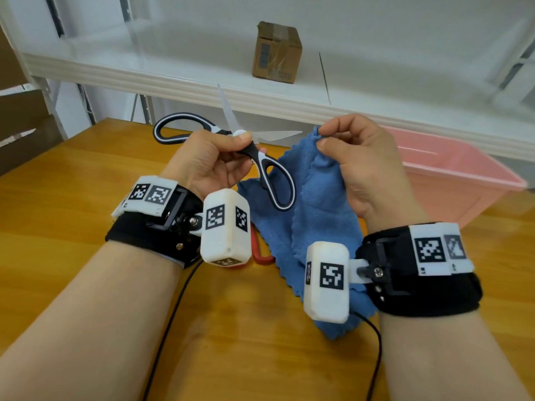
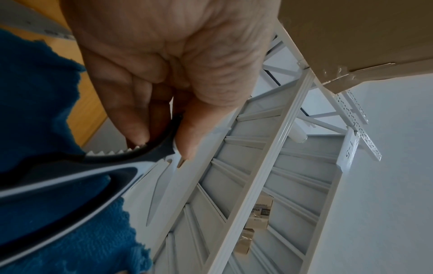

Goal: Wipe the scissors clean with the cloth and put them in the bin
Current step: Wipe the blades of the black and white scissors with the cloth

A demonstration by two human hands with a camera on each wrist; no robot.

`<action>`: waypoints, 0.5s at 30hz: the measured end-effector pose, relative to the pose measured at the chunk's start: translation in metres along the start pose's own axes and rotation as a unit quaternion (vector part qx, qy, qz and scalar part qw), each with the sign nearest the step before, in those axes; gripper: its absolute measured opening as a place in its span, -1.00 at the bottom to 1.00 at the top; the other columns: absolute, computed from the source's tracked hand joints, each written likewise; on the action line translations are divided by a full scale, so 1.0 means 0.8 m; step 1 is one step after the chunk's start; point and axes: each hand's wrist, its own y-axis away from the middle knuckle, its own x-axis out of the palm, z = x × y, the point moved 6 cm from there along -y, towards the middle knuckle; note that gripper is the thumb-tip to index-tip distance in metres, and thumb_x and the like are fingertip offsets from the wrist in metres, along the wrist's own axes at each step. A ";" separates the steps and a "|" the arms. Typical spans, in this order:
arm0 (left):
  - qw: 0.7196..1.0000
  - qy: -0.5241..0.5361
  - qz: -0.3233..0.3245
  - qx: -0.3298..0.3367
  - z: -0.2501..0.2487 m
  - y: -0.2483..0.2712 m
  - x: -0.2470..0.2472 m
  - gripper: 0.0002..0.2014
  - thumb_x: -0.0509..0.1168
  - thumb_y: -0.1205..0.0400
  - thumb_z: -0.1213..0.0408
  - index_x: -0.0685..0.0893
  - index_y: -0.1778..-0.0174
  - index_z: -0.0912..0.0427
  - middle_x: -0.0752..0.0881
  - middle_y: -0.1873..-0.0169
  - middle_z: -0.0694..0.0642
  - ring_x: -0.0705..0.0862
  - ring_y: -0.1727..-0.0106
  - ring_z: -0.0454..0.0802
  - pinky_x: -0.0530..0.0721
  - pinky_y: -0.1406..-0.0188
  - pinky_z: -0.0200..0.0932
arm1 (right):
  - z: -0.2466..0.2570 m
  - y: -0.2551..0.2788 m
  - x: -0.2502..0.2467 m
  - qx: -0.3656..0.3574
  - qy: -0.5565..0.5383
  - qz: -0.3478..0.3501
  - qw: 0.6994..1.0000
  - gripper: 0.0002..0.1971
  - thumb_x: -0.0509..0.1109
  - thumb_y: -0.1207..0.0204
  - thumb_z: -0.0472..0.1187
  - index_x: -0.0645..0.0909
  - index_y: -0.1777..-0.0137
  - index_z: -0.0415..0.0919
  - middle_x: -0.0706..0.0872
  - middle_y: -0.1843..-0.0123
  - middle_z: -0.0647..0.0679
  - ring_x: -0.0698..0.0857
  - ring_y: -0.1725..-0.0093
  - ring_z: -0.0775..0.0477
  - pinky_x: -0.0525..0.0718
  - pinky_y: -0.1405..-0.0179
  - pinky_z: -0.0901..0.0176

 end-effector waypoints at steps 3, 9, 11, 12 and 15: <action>1.000 0.011 0.008 0.005 -0.001 0.001 0.003 -0.96 0.37 -0.57 0.41 0.64 0.11 0.25 0.83 0.20 0.24 0.80 0.24 0.00 0.70 0.30 -0.35 | 0.001 0.002 0.002 -0.008 0.017 0.006 1.000 -0.69 0.38 -0.52 -0.54 0.65 0.21 -0.07 0.68 0.23 -0.10 0.60 0.19 -0.02 0.62 0.16 0.24; 0.999 0.042 0.016 0.009 0.000 0.001 0.002 -0.87 0.37 -0.56 0.41 0.61 -0.01 0.24 0.83 0.17 0.24 0.81 0.23 0.01 0.72 0.30 -0.34 | 0.009 0.006 0.008 -0.017 0.050 0.017 0.998 -0.69 0.37 -0.51 -0.53 0.68 0.22 -0.07 0.72 0.22 -0.04 0.62 0.24 0.09 0.61 0.21 0.31; 0.999 0.042 0.016 0.010 0.000 0.000 0.000 -0.85 0.38 -0.56 0.41 0.62 -0.02 0.24 0.82 0.15 0.24 0.81 0.21 0.01 0.72 0.28 -0.34 | 0.014 0.007 0.010 -0.023 0.064 0.014 0.998 -0.72 0.38 -0.50 -0.51 0.72 0.20 -0.09 0.77 0.23 0.04 0.66 0.28 0.20 0.62 0.22 0.38; 0.999 0.036 0.016 0.013 0.000 -0.001 0.001 -0.87 0.37 -0.57 0.41 0.63 -0.01 0.24 0.82 0.16 0.24 0.80 0.19 0.01 0.71 0.27 -0.34 | 0.016 0.009 0.011 -0.026 0.076 0.014 0.997 -0.76 0.39 -0.49 -0.47 0.74 0.19 -0.11 0.79 0.23 0.06 0.68 0.27 0.21 0.65 0.20 0.37; 0.999 0.008 0.013 0.030 -0.002 -0.001 0.004 -0.99 0.35 -0.60 0.42 0.66 0.10 0.25 0.83 0.21 0.22 0.79 0.17 0.02 0.70 0.27 -0.34 | 0.020 0.010 0.014 -0.046 0.135 0.011 0.990 -0.84 0.45 -0.49 -0.34 0.81 0.15 -0.07 0.84 0.17 0.09 0.76 0.15 0.18 0.72 0.04 0.30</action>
